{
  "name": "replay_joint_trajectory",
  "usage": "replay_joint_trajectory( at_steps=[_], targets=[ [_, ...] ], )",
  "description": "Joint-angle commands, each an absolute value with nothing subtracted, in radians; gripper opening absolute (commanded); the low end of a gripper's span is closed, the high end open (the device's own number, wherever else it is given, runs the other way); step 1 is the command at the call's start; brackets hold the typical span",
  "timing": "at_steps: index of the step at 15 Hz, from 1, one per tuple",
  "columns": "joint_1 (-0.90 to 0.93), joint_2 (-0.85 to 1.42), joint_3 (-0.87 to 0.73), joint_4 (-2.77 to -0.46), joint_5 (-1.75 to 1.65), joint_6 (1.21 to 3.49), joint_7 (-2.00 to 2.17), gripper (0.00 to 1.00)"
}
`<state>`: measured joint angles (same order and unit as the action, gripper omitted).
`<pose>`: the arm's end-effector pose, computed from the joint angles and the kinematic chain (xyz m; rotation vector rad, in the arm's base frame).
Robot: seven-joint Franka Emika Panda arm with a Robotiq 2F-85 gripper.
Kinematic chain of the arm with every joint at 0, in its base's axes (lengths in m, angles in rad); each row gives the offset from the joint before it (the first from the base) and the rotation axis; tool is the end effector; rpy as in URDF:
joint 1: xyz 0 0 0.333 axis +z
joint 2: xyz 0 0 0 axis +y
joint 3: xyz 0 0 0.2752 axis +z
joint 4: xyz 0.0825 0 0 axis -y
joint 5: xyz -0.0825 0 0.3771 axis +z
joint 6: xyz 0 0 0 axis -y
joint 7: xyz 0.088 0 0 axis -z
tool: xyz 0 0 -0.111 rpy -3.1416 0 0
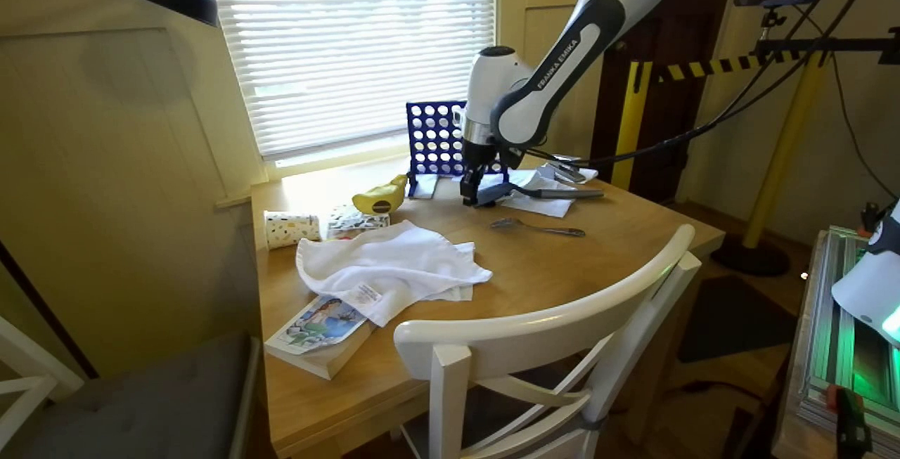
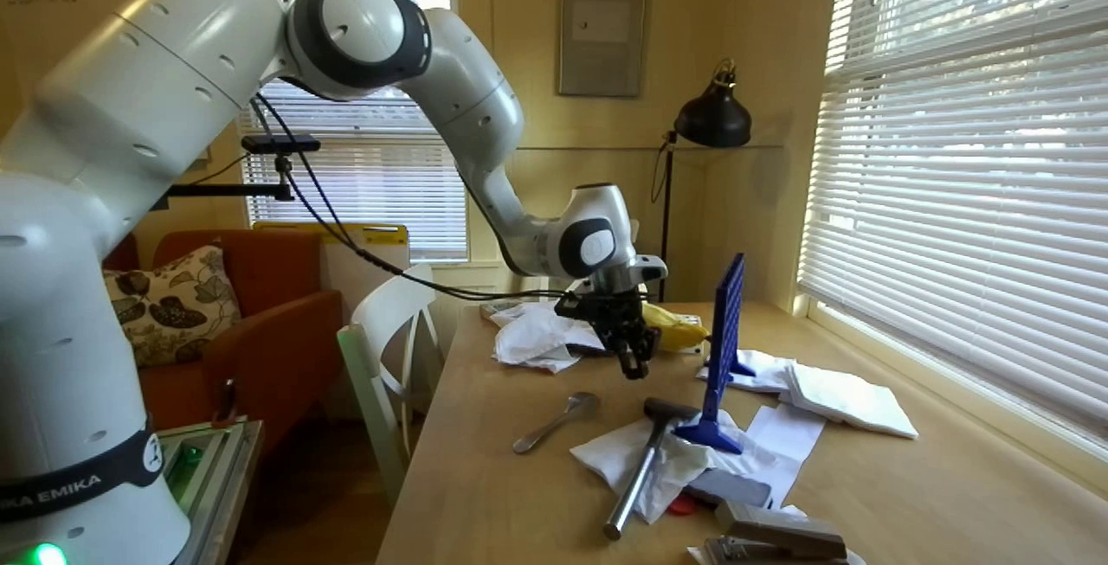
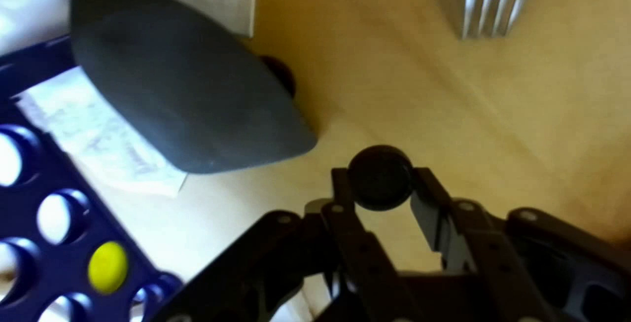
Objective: Pick up the black object from the table and put it in the blue object
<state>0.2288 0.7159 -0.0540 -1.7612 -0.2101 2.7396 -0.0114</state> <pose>0.6418 0.1237 0.1559 2.9397 0.5759 0.4077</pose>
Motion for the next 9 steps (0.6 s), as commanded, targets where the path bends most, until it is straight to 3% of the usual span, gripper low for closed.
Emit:
replay_joint_trajectory(
  at_steps=[1,9],
  targets=[
    [0.393,0.670,-0.250,-1.811,-0.343,2.839,0.217,0.10],
    [0.793,0.738,-0.712,-1.762,-0.608,2.814,0.693,0.10]
  ],
)
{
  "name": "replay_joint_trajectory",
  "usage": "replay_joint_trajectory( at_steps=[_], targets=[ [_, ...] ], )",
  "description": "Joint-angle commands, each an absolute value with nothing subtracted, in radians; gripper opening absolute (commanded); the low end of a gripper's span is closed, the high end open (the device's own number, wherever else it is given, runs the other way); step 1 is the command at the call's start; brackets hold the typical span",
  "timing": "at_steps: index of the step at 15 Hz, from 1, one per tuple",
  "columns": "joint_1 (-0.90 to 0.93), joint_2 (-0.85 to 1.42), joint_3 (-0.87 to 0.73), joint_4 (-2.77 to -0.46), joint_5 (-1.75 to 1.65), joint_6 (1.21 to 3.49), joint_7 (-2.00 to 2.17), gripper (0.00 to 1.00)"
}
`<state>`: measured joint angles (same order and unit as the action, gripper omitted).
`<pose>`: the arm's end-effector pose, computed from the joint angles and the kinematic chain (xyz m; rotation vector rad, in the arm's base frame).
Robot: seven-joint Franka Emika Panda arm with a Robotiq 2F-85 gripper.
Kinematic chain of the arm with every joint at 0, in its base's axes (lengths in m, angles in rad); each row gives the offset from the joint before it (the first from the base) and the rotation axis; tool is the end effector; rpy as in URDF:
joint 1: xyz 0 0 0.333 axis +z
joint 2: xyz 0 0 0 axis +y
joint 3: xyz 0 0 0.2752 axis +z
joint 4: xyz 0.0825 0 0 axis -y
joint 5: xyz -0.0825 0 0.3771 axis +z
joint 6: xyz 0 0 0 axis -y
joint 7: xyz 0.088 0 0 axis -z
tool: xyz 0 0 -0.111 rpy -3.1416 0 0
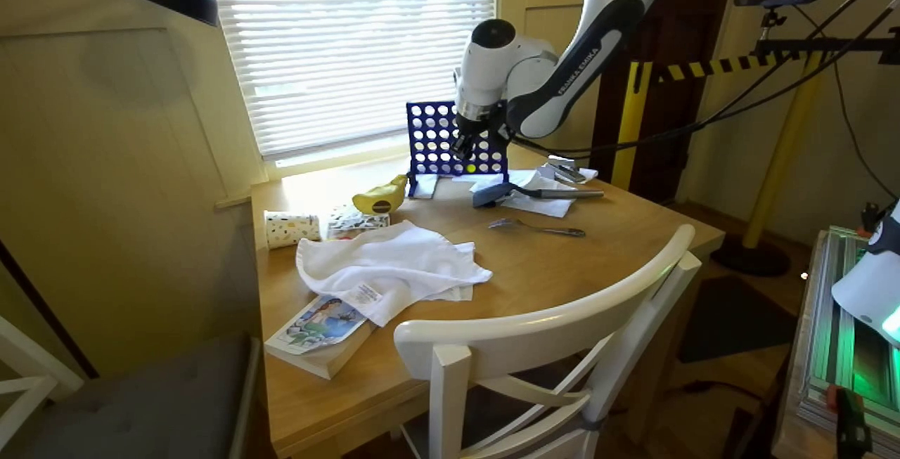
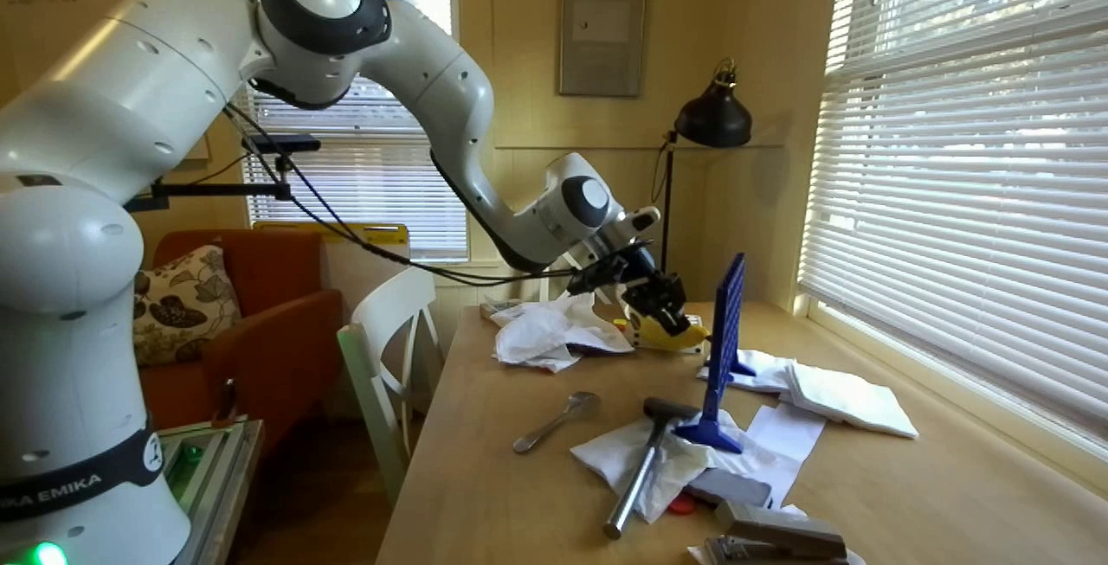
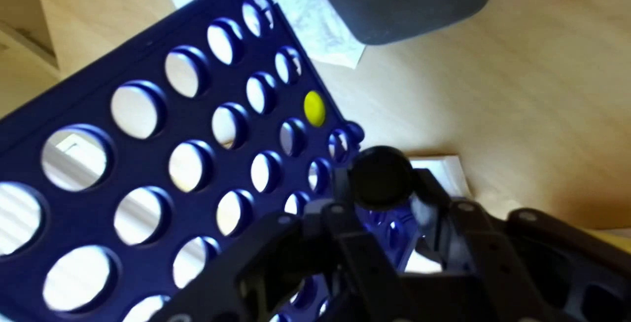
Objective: Pick up the black object from the table and put it in the blue object
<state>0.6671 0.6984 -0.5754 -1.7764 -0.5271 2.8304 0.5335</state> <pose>0.6546 0.1217 0.2219 2.5869 0.2985 0.7307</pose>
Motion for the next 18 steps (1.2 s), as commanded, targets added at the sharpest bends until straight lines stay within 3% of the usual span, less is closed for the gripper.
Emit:
replay_joint_trajectory(
  at_steps=[1,11,13,14,18],
  targets=[
    [0.832,0.749,-0.751,-1.757,-0.629,2.800,0.735,0.10],
    [1.034,0.776,-0.924,-1.775,-0.815,2.606,1.032,0.10],
    [0.978,0.746,-0.856,-1.762,-0.833,2.597,1.013,0.10],
    [0.975,0.740,-0.851,-1.762,-0.849,2.587,1.025,0.35],
    [0.957,0.736,-0.827,-1.761,-0.855,2.586,1.026,0.35]
  ],
)
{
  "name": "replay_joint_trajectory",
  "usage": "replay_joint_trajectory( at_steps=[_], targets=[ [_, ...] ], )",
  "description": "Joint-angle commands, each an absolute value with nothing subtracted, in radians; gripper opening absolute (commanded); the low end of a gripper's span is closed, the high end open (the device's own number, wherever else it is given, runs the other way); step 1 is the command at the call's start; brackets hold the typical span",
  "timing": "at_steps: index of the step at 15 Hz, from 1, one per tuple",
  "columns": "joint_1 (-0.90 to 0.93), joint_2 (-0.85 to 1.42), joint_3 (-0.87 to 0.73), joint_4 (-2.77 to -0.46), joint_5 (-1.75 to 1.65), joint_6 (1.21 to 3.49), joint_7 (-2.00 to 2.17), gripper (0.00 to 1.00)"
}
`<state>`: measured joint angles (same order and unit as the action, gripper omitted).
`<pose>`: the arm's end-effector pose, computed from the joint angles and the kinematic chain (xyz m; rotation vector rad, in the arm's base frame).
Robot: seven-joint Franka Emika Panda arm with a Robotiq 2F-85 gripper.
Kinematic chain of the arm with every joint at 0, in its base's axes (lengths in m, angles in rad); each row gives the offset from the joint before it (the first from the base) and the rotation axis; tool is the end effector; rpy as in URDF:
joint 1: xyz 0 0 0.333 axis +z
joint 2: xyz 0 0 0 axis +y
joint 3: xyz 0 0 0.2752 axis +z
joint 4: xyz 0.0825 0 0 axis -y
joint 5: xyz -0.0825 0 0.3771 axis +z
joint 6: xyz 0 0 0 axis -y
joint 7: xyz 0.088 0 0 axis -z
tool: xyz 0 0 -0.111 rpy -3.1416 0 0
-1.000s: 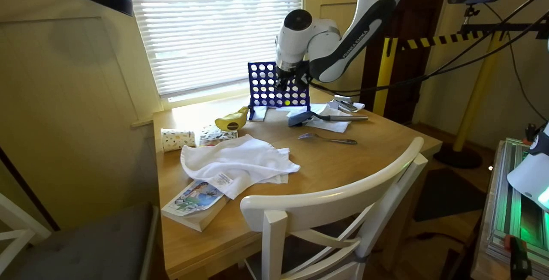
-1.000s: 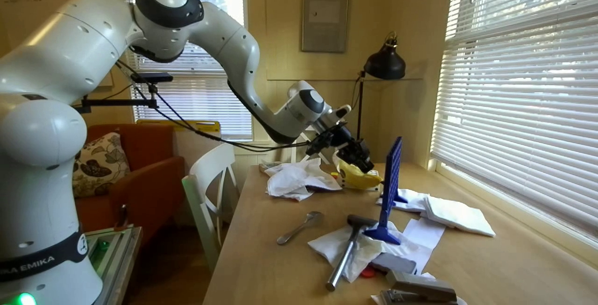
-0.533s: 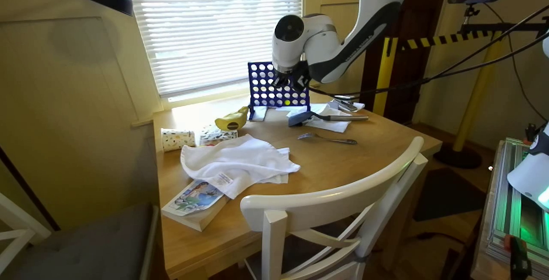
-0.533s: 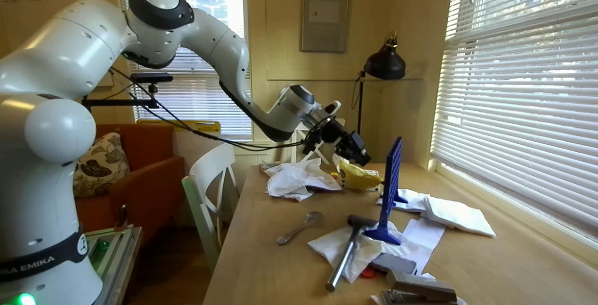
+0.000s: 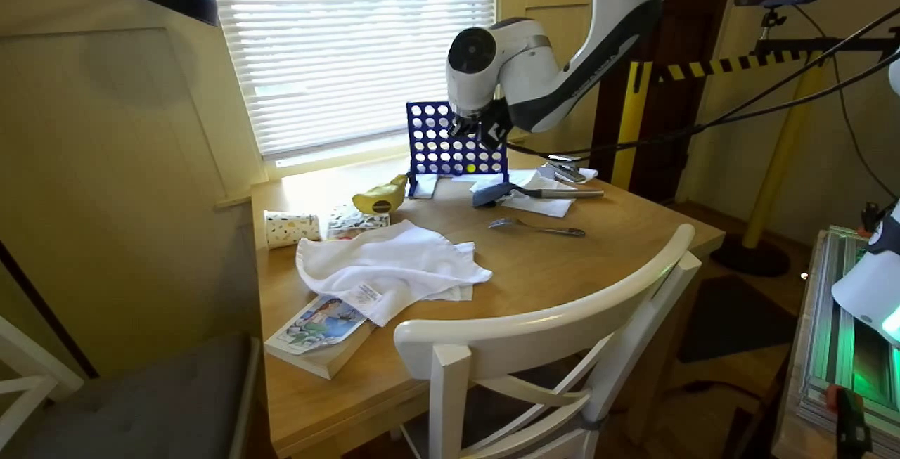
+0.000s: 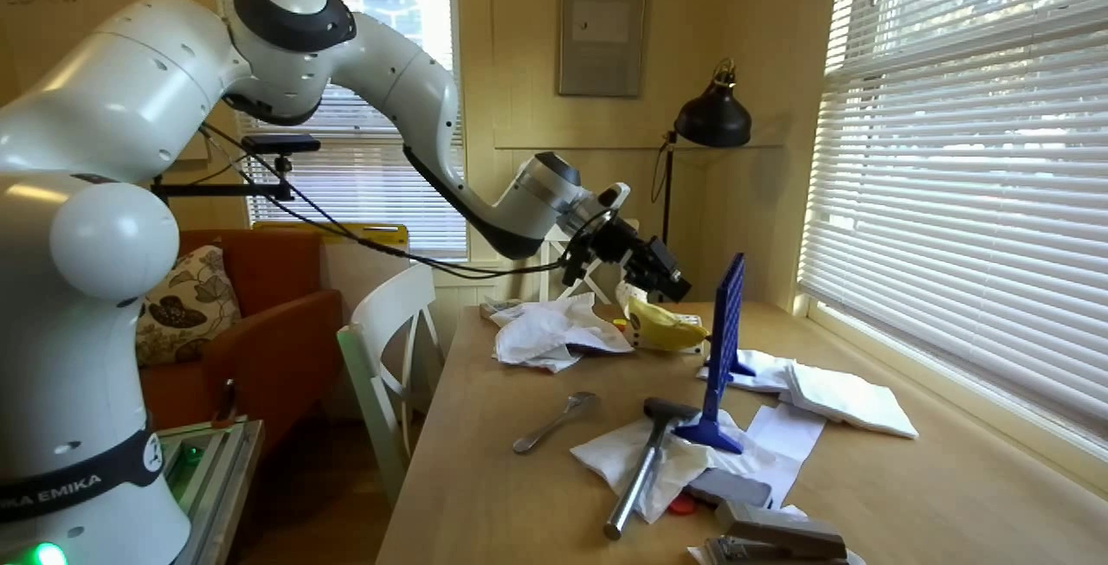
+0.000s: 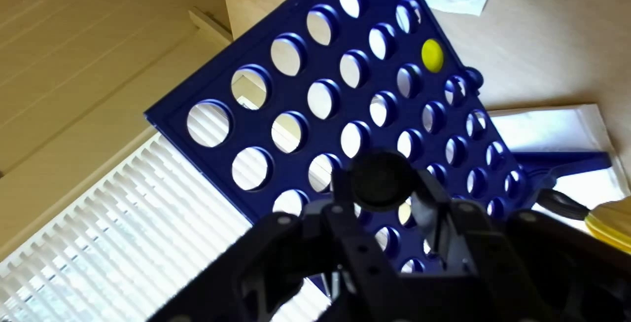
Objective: Pick up the black object from the table and put it in the blue object
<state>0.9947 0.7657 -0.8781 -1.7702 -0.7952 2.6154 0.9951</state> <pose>0.6431 0.1471 0.2487 2.2474 0.0622 0.8384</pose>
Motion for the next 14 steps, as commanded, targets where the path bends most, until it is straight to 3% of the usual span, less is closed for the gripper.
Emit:
replay_joint_trajectory(
  at_steps=[1,3,4,9,14],
  targets=[
    [0.957,0.736,-0.827,-1.761,-0.855,2.586,1.026,0.35],
    [0.957,0.736,-0.826,-1.760,-0.855,2.586,1.026,0.35],
    [0.969,0.753,-0.846,-1.750,-0.864,2.580,1.059,0.10],
    [0.984,0.763,-0.833,-1.694,-0.993,2.347,1.221,0.10],
    [0.909,0.714,-0.697,-1.638,-1.202,2.104,1.337,0.10]
  ],
)
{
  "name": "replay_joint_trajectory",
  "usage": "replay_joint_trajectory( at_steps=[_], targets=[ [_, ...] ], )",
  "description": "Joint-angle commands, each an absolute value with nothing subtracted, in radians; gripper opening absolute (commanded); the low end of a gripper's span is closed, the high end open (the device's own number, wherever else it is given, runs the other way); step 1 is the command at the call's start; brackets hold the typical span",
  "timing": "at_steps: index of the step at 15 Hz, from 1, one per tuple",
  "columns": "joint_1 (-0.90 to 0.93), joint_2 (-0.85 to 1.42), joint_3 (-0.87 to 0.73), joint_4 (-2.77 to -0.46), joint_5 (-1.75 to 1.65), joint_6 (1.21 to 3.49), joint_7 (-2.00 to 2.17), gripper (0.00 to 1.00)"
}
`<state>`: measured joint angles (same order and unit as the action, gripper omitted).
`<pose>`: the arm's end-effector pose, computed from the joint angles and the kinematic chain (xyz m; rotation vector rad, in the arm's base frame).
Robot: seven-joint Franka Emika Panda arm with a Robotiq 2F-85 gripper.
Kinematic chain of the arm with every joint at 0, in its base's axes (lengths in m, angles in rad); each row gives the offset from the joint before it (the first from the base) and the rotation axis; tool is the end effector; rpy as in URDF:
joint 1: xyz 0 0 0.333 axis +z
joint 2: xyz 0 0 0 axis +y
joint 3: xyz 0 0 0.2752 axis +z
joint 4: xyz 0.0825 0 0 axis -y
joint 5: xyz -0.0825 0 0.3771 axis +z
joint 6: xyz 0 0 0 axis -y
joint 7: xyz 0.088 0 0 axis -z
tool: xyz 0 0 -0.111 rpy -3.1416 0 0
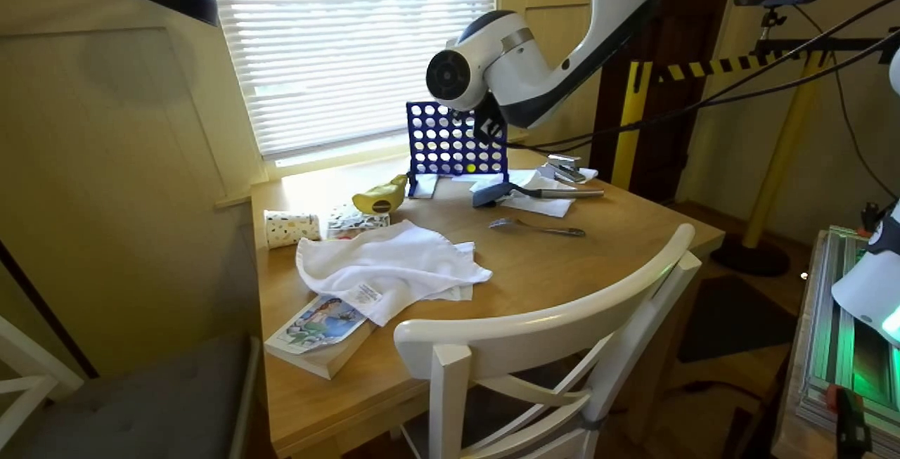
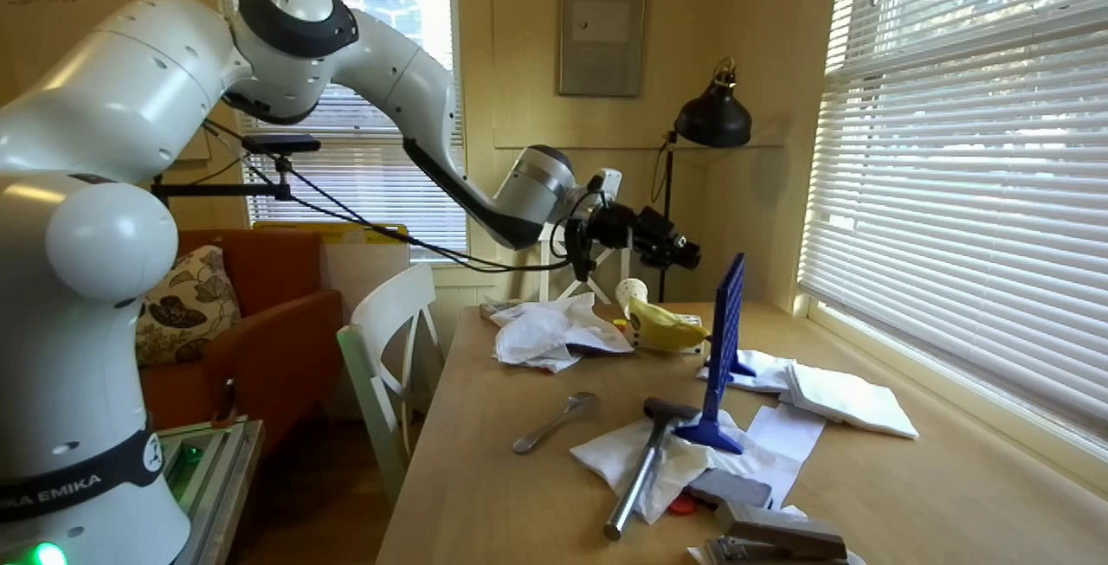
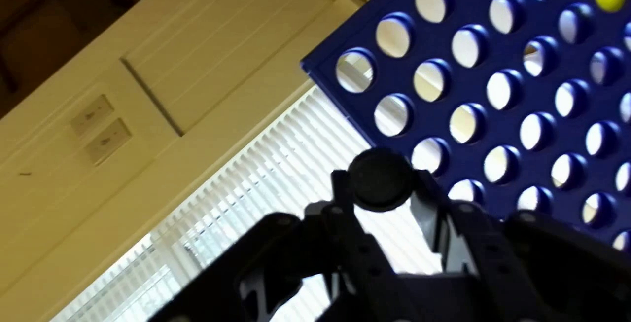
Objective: Pick up the black object from the table and put it in the blue object
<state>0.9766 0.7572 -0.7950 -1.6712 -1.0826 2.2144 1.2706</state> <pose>0.6467 0.1516 0.2697 1.9035 -0.1348 0.9014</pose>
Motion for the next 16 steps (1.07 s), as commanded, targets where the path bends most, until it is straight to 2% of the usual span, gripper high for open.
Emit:
replay_joint_trajectory(
  at_steps=[1,7,11,14,15,16],
  targets=[
    [0.881,0.699,-0.656,-1.632,-1.246,2.071,1.354,0.10],
    [0.658,0.607,-0.363,-1.635,-1.672,1.994,1.589,0.10],
    [0.513,0.580,-0.151,-1.641,-1.789,1.820,1.652,0.10],
    [0.412,0.566,-0.011,-1.656,-1.785,1.835,1.651,0.10],
    [0.398,0.587,0.010,-1.626,-1.781,1.795,1.611,0.35],
    [0.384,0.588,0.032,-1.626,-1.778,1.799,1.612,0.35]
  ],
)
